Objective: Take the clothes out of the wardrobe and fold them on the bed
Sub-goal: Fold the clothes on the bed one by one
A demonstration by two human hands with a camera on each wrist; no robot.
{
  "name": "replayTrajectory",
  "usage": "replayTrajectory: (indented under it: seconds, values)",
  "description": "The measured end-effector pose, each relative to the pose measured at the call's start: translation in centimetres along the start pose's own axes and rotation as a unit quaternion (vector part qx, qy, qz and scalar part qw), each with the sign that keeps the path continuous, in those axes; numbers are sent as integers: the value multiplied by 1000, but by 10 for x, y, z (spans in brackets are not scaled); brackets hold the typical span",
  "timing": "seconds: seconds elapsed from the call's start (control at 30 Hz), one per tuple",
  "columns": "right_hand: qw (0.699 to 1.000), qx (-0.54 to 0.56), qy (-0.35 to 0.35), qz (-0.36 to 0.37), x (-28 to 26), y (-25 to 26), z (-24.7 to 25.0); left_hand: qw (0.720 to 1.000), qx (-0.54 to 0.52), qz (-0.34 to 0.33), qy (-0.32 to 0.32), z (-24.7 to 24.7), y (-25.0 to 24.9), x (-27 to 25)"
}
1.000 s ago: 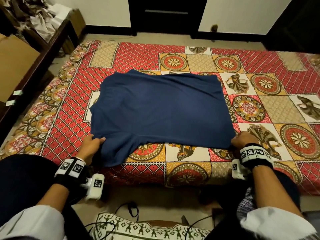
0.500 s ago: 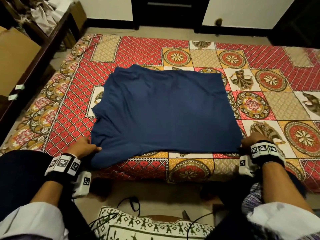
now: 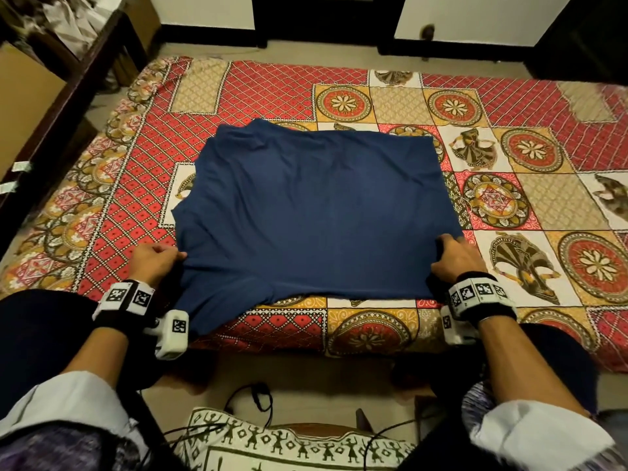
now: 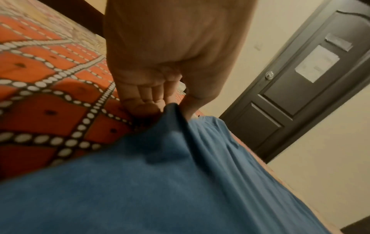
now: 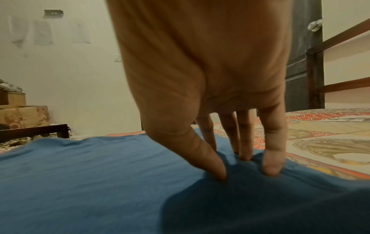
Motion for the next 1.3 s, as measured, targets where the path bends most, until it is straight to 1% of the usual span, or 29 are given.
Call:
replayTrajectory:
  seconds: [0.07,0.1,0.2,0.27,0.37,0.53,0.6,0.7,0.8,0.9,1.03,1.13,1.2,1.3]
  values:
    - [1000,-2,16,-17,2,-4,-4,998,8,23,-51,20,11,-2]
    - [999,-1,20,-26,3,-6,-4,997,24,20,-65,25,13,-5]
    - [999,-8,23,-38,5,-7,-6,992,108,-15,-65,20,4,-21]
    - [999,-13,24,-43,5,-6,-8,988,137,-26,-65,15,-6,-28]
    - [997,-19,30,-65,5,-11,-10,990,131,-28,-42,9,-11,-27]
    - [993,6,35,-112,5,-24,-7,999,37,-10,-21,8,-16,-9]
    - [993,6,43,-109,5,-25,-7,1000,19,-8,-3,3,-21,-1]
    - [993,-8,51,-104,3,-23,-10,1000,25,-4,9,1,-17,14]
    - [993,-23,60,-102,3,-24,-14,999,40,6,-23,13,-11,13]
    - [991,-38,76,-101,4,-22,-20,994,95,-3,-61,24,-16,-7]
    - [990,-54,82,-104,7,-20,-27,988,132,-17,-75,16,-17,-15]
    - [989,-45,89,-106,9,-22,-28,988,143,-35,-52,6,-24,-24]
    - [989,-25,102,-107,10,-24,-28,989,142,-25,-10,1,-23,-26]
    - [987,4,111,-114,11,-28,-28,993,113,7,40,-2,-4,-17]
Point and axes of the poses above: each hand's wrist, its own x-axis towards the middle knuckle, its own z-axis out of the back of the hand, y = z × x, the point moved 9 cm from there along x, towards the middle knuckle, and after that the axes turned 6 degrees about -x, right-handed, at the moved point
